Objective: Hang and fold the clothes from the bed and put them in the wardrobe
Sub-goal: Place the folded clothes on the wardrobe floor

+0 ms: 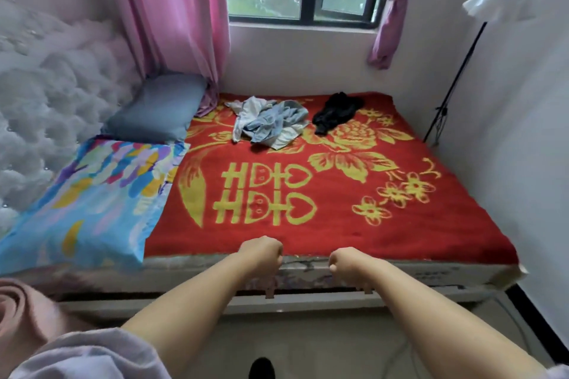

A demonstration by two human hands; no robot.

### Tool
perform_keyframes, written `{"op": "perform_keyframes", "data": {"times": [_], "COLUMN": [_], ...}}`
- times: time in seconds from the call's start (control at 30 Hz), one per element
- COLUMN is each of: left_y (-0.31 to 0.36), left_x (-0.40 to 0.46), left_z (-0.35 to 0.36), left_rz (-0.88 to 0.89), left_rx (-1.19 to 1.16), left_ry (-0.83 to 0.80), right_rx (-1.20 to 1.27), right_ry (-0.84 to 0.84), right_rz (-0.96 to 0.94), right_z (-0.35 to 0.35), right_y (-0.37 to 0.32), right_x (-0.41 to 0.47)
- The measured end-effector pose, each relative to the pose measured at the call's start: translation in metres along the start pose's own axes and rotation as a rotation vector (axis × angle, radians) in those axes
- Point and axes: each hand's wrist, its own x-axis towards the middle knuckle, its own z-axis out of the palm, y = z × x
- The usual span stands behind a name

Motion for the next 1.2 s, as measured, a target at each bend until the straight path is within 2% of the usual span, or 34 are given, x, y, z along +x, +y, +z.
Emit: {"op": "perform_keyframes", "data": {"times": [0.17, 0.4, 0.63, 0.9, 1.03, 1.2], "left_y": [-0.005, 0.007, 0.046, 0.053, 0.041, 0.015], "left_x": [0.111, 0.258, 0.382, 0.566, 0.646, 0.767], "left_z": [-0.043, -0.112, -0.113, -0.1, -0.081, -0.059], "left_rz": [0.04, 0.067, 0.092, -0.079, -0.122, -0.124], "left_rx": [-0.03, 0.041, 0.037, -0.112, -0.118, -0.149], "left_ry": [-0.011, -0.038, -0.116, -0.195, -0.15, 0.032], "right_rx": [0.043, 0.099, 0.158, 0.212, 0.233, 0.237], "right_ry": [0.03, 0.102, 0.053, 0.04, 0.06, 0.223], "right_rz": [0.033, 0.091, 0.113, 0.05, 0.061, 0.002], "right_z": [-0.066, -0.162, -0.209, -0.264, -0.273, -0.28], "right_y": [0.029, 0.078, 0.151, 0.239, 0.262, 0.264], "right_x": [0.08, 0.176, 0.273, 0.47, 0.568, 0.707]}}
